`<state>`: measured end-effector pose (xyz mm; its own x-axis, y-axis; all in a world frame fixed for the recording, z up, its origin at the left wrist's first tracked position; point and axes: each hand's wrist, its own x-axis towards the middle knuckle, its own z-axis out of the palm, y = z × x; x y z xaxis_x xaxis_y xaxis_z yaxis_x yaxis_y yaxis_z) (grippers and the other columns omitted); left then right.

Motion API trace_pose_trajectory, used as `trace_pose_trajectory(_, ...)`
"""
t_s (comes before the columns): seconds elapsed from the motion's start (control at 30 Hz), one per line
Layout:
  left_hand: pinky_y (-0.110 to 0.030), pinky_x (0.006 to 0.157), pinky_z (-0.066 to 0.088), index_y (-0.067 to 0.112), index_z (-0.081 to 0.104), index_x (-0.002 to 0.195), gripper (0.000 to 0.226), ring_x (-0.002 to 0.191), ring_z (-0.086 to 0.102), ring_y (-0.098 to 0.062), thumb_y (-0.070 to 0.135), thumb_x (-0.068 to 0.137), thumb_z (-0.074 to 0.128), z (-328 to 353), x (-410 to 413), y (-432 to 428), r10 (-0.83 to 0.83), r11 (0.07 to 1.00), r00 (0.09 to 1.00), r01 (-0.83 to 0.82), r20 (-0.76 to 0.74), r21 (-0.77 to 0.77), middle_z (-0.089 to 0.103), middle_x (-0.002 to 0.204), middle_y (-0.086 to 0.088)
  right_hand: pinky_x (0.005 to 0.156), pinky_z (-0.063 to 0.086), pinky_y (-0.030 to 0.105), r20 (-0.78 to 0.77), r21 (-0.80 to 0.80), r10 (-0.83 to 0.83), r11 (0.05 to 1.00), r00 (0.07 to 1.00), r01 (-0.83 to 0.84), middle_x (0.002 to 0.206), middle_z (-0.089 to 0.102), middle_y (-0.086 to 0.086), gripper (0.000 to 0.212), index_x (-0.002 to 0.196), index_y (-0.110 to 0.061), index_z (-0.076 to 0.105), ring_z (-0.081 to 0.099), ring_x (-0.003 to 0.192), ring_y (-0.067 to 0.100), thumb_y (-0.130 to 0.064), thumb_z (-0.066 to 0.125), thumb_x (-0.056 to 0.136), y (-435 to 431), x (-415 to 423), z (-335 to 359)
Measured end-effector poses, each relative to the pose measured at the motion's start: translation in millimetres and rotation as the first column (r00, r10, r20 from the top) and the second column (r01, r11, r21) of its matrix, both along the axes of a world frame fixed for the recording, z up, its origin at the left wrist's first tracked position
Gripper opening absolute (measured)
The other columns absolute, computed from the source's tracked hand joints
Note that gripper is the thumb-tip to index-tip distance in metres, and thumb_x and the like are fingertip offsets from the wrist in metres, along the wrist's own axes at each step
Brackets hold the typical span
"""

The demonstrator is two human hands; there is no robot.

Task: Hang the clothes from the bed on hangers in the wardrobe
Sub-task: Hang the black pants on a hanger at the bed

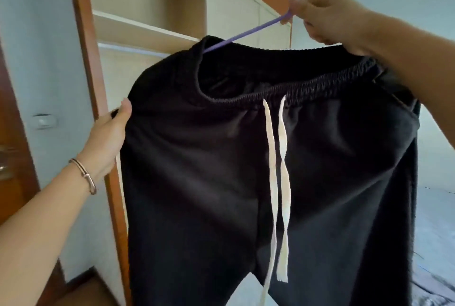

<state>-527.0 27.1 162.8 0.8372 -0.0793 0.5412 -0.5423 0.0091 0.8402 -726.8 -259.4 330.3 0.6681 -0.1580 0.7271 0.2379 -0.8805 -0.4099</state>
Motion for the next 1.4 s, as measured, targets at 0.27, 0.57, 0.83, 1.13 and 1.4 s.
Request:
trace_pose_trajectory(0.27, -0.026, 0.080, 0.051, 0.030, 0.071, 0.101, 0.025, 0.098, 0.068, -0.011, 0.020, 0.085, 0.054, 27.1, 44.9, 74.5, -0.483, 0.872, 0.874, 0.486, -0.053, 0.066, 0.071, 0.110, 0.005, 0.040, 0.024, 0.019, -0.015, 0.046, 0.108, 0.993, 0.994, -0.108, 0.054, 0.031, -0.002, 0.035, 0.075, -0.029, 0.068, 0.027, 0.041, 0.008, -0.053, 0.046, 0.089, 42.0, 121.6, -23.0)
trace_pose_trajectory(0.57, -0.013, 0.068, 0.052, 0.036, 0.066, 0.090, 0.019, 0.079, 0.067, 0.006, 0.040, 0.088, 0.047, 52.7, 150.4, 83.8, -0.091, 0.948, 0.985, 0.040, 0.149, 0.317, 0.074, 0.082, 0.017, 0.035, 0.027, 0.002, 0.102, 0.082, 0.231, 0.967, 0.968, -0.240, 0.035, 0.041, -0.016, 0.031, 0.069, -0.033, 0.064, 0.035, 0.031, -0.001, -0.046, 0.048, 0.091, 51.6, 279.8, -26.4)
trace_pose_trajectory(0.83, -0.034, 0.096, 0.041, 0.030, 0.029, 0.141, 0.071, 0.118, 0.052, -0.021, 0.056, 0.079, 0.054, 54.9, 265.4, 53.7, 0.060, 0.431, 0.626, -0.719, 0.778, 0.545, 0.053, 0.133, 0.005, 0.036, 0.029, 0.003, 0.083, 0.108, 0.307, 0.943, 0.948, -0.314, 0.035, 0.041, -0.021, 0.028, 0.070, -0.030, 0.064, 0.036, 0.034, -0.001, -0.041, 0.050, 0.091, 61.3, 401.7, -31.8)
trace_pose_trajectory(1.13, -0.007, 0.069, 0.048, 0.033, 0.067, 0.081, 0.015, 0.076, 0.065, 0.007, 0.040, 0.085, 0.055, 75.7, 423.2, 45.0, -0.298, 0.803, 0.934, 0.135, 0.196, 0.580, 0.071, 0.081, 0.019, 0.046, 0.030, -0.005, 0.094, -0.013, 0.149, 0.989, 0.984, -0.148, 0.040, 0.048, -0.032, 0.020, 0.082, -0.033, 0.062, 0.048, 0.045, -0.016, -0.040, 0.047, 0.093, 48.1, 499.3, -46.7)
trace_pose_trajectory(1.4, -0.021, 0.076, 0.047, 0.026, 0.071, 0.086, 0.041, 0.082, 0.069, -0.006, 0.061, 0.077, 0.051, 101.5, 521.6, -4.1, -0.467, 0.631, 0.884, 0.319, 0.018, 0.707, 0.074, 0.089, 0.010, 0.059, 0.033, 0.016, 0.086, 0.074, -0.093, 0.993, 0.992, 0.087, 0.052, 0.055, -0.026, 0.022, 0.078, -0.039, 0.064, 0.049, 0.049, -0.003, -0.050, 0.048, 0.088, 31.2, 564.9, -35.0)
